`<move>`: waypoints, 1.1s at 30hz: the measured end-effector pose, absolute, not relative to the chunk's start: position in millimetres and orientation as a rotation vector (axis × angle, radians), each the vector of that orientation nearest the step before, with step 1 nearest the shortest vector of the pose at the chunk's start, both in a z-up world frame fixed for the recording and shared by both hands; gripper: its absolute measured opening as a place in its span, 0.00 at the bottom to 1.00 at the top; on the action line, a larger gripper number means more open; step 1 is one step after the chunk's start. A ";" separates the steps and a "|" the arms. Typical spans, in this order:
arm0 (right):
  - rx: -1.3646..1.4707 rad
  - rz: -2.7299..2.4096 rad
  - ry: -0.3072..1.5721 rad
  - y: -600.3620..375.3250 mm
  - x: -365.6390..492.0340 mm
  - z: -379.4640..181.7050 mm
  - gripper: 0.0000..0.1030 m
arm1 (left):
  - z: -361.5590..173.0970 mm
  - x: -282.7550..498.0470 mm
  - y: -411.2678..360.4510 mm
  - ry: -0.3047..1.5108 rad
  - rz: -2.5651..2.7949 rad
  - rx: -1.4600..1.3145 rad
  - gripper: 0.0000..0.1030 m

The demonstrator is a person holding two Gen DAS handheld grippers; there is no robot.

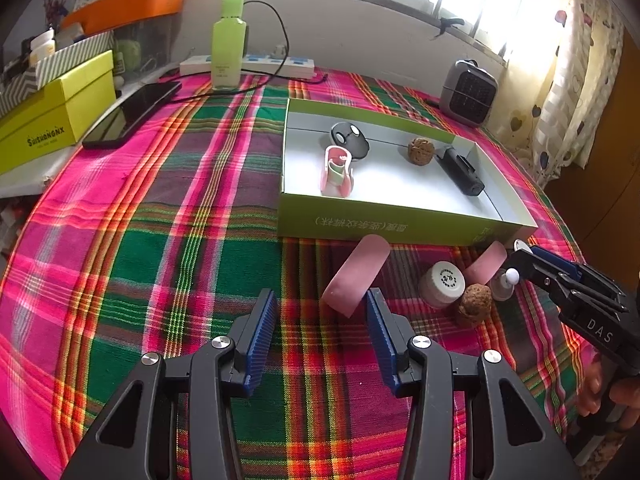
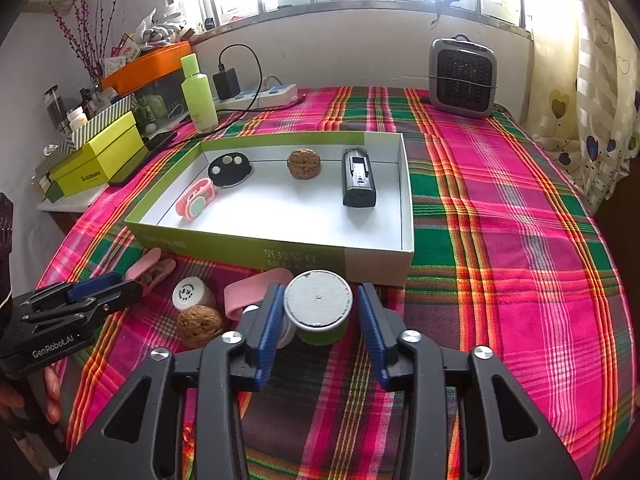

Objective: Organize objects
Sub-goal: 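Close the right tool on the green white-lidded jar while the left approaches the pink block, then grasp the pink rectangular block with the left tool while the right lifts the jar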

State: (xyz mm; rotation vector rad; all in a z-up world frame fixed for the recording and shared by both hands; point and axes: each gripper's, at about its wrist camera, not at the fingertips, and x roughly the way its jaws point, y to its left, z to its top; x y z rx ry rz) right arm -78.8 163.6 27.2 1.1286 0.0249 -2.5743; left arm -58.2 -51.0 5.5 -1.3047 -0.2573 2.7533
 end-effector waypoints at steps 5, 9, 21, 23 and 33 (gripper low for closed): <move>1.126 -2.574 0.033 164.9 -76.2 27.2 0.35 | 5.3 -58.7 -51.6 -0.272 2.746 -1.305 0.43; 1.130 -2.572 0.039 166.5 -72.1 27.8 0.35 | 4.8 -58.7 -48.6 -0.260 2.736 -1.303 0.43; 1.159 -2.546 0.042 173.0 -56.3 29.6 0.35 | 5.2 -69.6 -37.8 -0.132 2.703 -1.276 0.43; 1.165 -2.548 0.037 174.6 -56.5 28.3 0.35 | 5.4 -72.2 -36.9 -0.122 2.703 -1.276 0.43; 1.177 -2.540 0.019 176.0 -57.8 23.9 0.35 | 4.8 -80.4 -31.9 -0.082 2.707 -1.268 0.40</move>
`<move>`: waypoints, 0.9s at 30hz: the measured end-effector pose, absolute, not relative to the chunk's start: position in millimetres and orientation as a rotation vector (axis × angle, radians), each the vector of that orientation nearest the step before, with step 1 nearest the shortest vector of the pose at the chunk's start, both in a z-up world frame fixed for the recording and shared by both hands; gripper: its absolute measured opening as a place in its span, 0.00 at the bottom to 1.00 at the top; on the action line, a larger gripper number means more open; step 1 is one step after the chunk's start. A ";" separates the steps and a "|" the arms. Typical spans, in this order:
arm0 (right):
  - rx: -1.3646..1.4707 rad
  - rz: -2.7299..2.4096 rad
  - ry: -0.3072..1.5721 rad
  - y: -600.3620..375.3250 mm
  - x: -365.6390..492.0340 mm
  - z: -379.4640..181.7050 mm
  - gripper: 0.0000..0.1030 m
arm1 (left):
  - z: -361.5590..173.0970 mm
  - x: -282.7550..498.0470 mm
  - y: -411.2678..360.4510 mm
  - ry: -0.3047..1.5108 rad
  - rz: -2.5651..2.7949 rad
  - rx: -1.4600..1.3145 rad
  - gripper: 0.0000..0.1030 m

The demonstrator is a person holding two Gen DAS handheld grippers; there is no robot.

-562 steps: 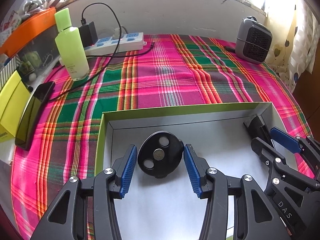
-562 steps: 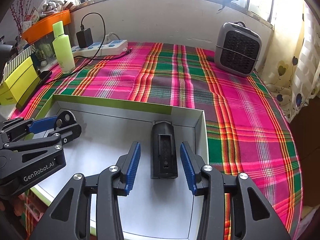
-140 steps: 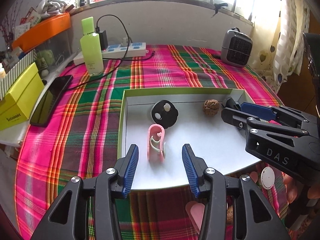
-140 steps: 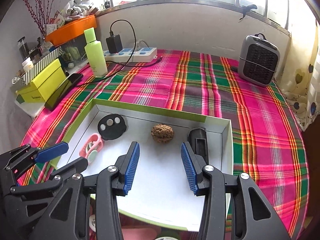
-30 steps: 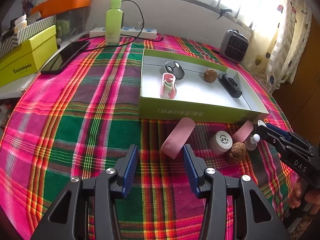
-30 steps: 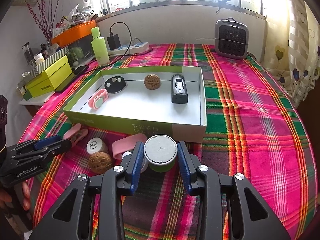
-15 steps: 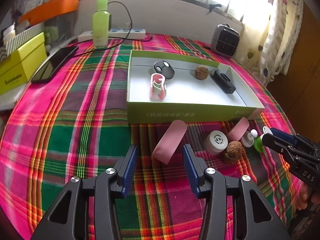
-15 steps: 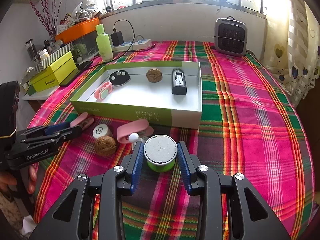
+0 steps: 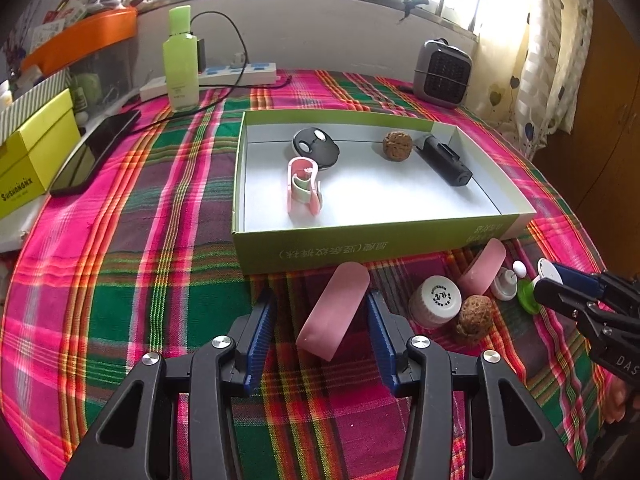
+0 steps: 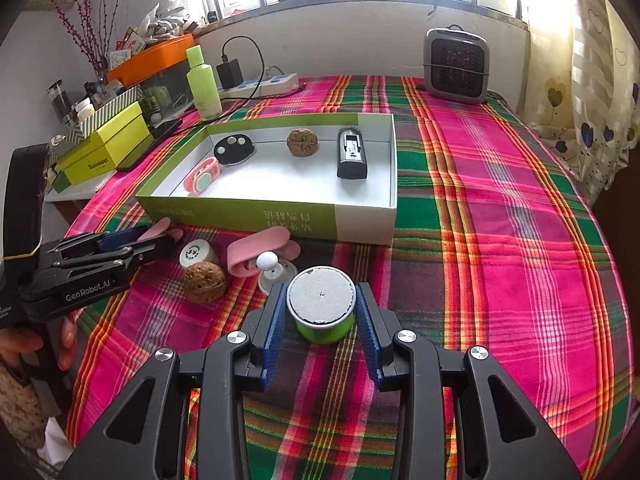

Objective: Organize objects
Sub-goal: 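Grasp the pink rectangular block with the left tool while the right lifts the jar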

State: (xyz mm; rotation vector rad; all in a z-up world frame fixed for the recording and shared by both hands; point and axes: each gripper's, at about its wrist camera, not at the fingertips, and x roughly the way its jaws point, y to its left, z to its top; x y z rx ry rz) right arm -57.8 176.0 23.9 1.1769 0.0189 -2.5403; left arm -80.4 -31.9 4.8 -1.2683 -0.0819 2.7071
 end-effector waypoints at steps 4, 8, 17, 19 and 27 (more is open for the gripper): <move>1.186 -2.532 0.008 176.5 -57.5 21.3 0.35 | 5.0 -82.9 -32.8 -0.076 2.726 -1.278 0.29; 1.185 -2.531 0.001 178.4 -57.3 21.3 0.35 | 4.9 -82.7 -33.1 -0.074 2.731 -1.280 0.28; 1.185 -2.527 0.022 174.4 -58.6 19.3 0.35 | 4.8 -82.5 -35.9 -0.087 2.745 -1.288 0.16; 1.189 -2.528 0.028 173.6 -59.4 18.7 0.35 | 4.8 -81.7 -36.4 -0.099 2.745 -1.288 0.16; 1.202 -2.529 0.028 172.5 -63.5 15.8 0.35 | 4.8 -79.7 -33.7 -0.104 2.739 -1.287 0.16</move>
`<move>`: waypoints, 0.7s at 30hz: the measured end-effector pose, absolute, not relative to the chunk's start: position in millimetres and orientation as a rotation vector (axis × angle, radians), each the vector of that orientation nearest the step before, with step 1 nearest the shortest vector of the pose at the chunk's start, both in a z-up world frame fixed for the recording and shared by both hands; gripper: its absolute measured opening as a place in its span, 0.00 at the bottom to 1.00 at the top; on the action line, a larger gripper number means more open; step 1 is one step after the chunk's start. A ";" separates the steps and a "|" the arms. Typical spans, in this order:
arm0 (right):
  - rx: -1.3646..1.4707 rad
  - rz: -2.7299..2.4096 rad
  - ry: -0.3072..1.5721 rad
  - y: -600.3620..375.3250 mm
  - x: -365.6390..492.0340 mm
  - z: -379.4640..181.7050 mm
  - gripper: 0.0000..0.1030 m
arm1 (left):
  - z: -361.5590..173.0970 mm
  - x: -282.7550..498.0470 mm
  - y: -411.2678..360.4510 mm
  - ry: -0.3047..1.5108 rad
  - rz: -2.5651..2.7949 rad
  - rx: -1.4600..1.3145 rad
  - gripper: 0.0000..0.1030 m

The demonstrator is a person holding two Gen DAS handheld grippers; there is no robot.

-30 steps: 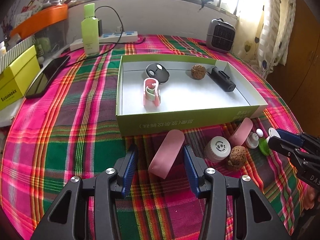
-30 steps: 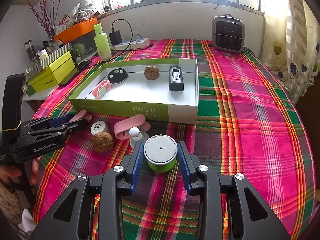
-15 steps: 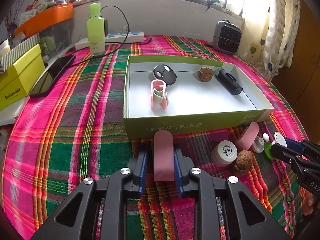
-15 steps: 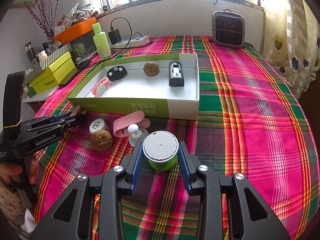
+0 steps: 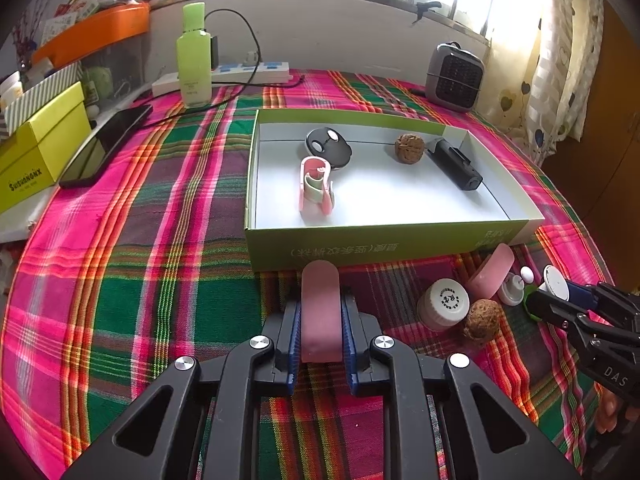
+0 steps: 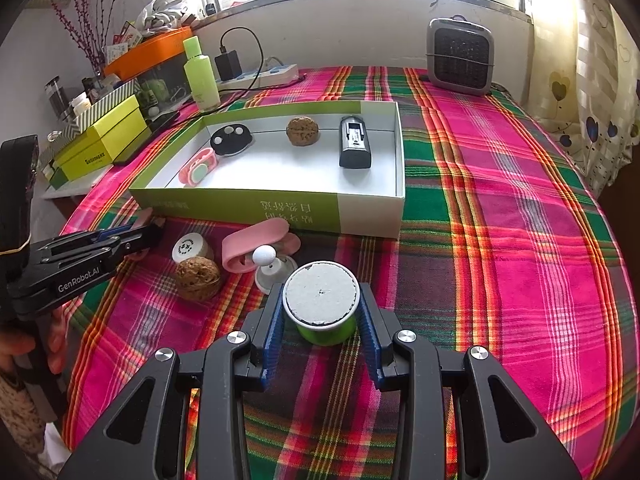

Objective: Organize objects
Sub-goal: 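Grasp the pink rectangular block with the left tool while the right lifts the jar, then carry the jar with the right tool while the left carries the pink block toward the box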

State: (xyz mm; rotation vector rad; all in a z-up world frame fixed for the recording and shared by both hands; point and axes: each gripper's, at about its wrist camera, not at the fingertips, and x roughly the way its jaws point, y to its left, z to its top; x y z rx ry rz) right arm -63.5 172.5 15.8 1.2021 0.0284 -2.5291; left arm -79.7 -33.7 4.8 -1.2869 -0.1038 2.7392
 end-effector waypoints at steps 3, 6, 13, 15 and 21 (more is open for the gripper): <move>1.189 -2.537 0.026 172.9 -62.4 16.9 0.35 | 4.6 -79.1 -33.1 -0.106 2.738 -1.287 0.16; 1.175 -2.548 0.013 175.4 -62.3 19.3 0.35 | 4.7 -79.0 -33.6 -0.111 2.738 -1.288 0.16; 1.165 -2.545 0.016 174.3 -60.2 19.0 0.34 | 4.5 -75.4 -31.3 -0.119 2.734 -1.286 0.16; 1.163 -2.540 0.016 173.6 -59.3 19.1 0.34 | 4.7 -74.7 -31.2 -0.121 2.733 -1.286 0.16; 1.149 -2.544 0.009 173.7 -56.8 21.8 0.34 | 8.1 -70.5 -29.6 -0.123 2.730 -1.276 0.16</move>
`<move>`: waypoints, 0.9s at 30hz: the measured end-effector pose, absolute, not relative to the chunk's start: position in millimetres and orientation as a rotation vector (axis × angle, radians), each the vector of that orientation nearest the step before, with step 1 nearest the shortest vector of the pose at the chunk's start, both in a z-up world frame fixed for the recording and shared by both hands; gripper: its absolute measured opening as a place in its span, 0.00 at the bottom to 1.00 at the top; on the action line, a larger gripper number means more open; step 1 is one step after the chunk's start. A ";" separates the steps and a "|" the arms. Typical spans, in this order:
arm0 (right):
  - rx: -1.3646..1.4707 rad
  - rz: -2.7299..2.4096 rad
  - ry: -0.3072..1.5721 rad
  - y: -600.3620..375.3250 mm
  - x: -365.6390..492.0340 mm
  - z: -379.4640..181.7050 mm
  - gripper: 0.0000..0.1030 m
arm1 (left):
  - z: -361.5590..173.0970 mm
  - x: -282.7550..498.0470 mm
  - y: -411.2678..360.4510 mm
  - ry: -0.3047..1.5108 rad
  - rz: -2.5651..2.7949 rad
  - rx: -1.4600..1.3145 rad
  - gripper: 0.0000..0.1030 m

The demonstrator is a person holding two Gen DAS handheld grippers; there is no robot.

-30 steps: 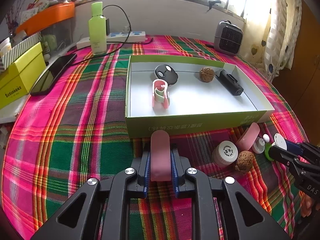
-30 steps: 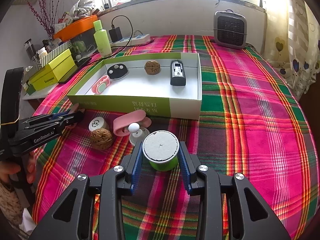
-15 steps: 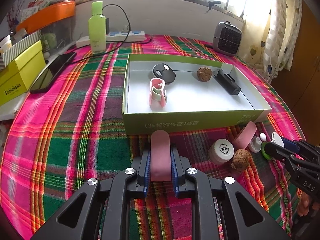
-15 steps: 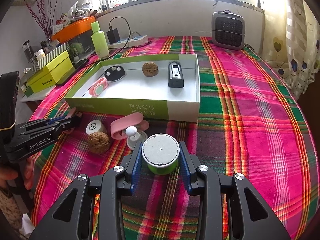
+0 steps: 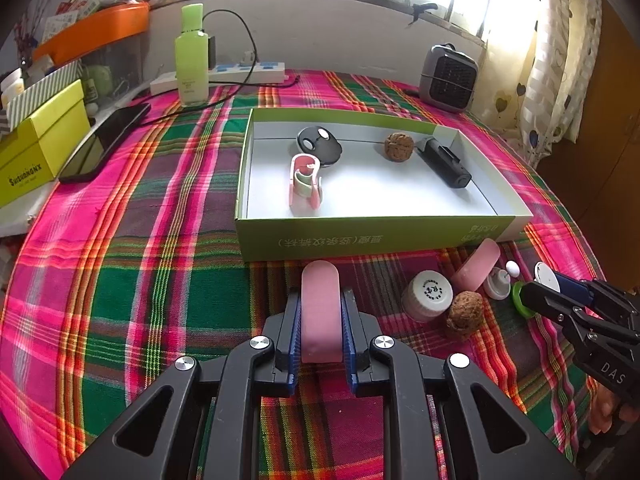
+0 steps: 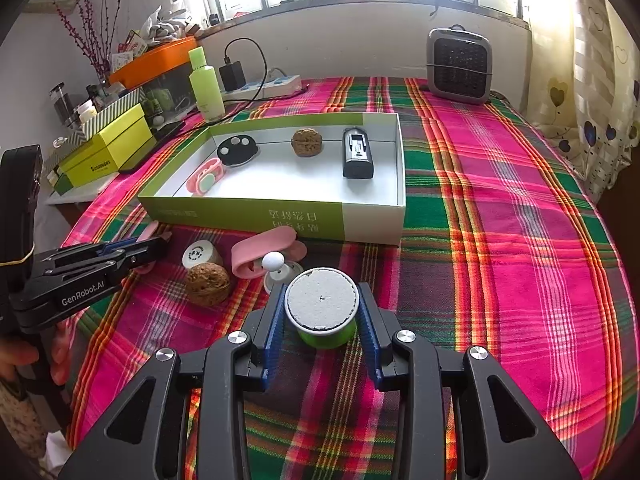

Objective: Organize objects
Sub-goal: 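Carry the jar with the right tool while the left carries the pink block toward the box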

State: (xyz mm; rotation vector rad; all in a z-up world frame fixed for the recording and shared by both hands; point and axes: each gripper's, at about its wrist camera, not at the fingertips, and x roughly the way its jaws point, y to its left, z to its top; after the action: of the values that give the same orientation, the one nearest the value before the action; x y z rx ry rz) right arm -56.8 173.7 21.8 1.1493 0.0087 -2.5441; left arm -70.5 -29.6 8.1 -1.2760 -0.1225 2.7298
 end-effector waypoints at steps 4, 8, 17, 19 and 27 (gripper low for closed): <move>1.141 -2.547 0.008 172.8 -55.2 24.4 0.34 | 12.2 -68.1 -30.2 -0.123 2.737 -1.264 0.16; 1.128 -2.549 0.013 171.3 -52.9 28.9 0.34 | 18.6 -64.2 -29.5 -0.114 2.748 -1.250 0.16; 1.080 -2.569 0.010 171.3 -49.1 45.0 0.34 | 33.8 -56.6 -23.2 -0.089 2.751 -1.207 0.16; 1.073 -2.570 0.009 170.0 -48.7 47.5 0.34 | 37.4 -55.6 -22.3 -0.086 2.752 -1.198 0.16; 1.051 -2.565 0.011 166.3 -47.8 55.9 0.34 | 46.8 -53.6 -16.8 -0.069 2.755 -1.174 0.16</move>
State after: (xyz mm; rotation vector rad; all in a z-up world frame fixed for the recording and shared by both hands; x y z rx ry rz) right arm -47.8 166.3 55.9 1.0509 0.0108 -2.5650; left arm -53.6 -16.8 46.8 -1.1743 -0.0689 2.7545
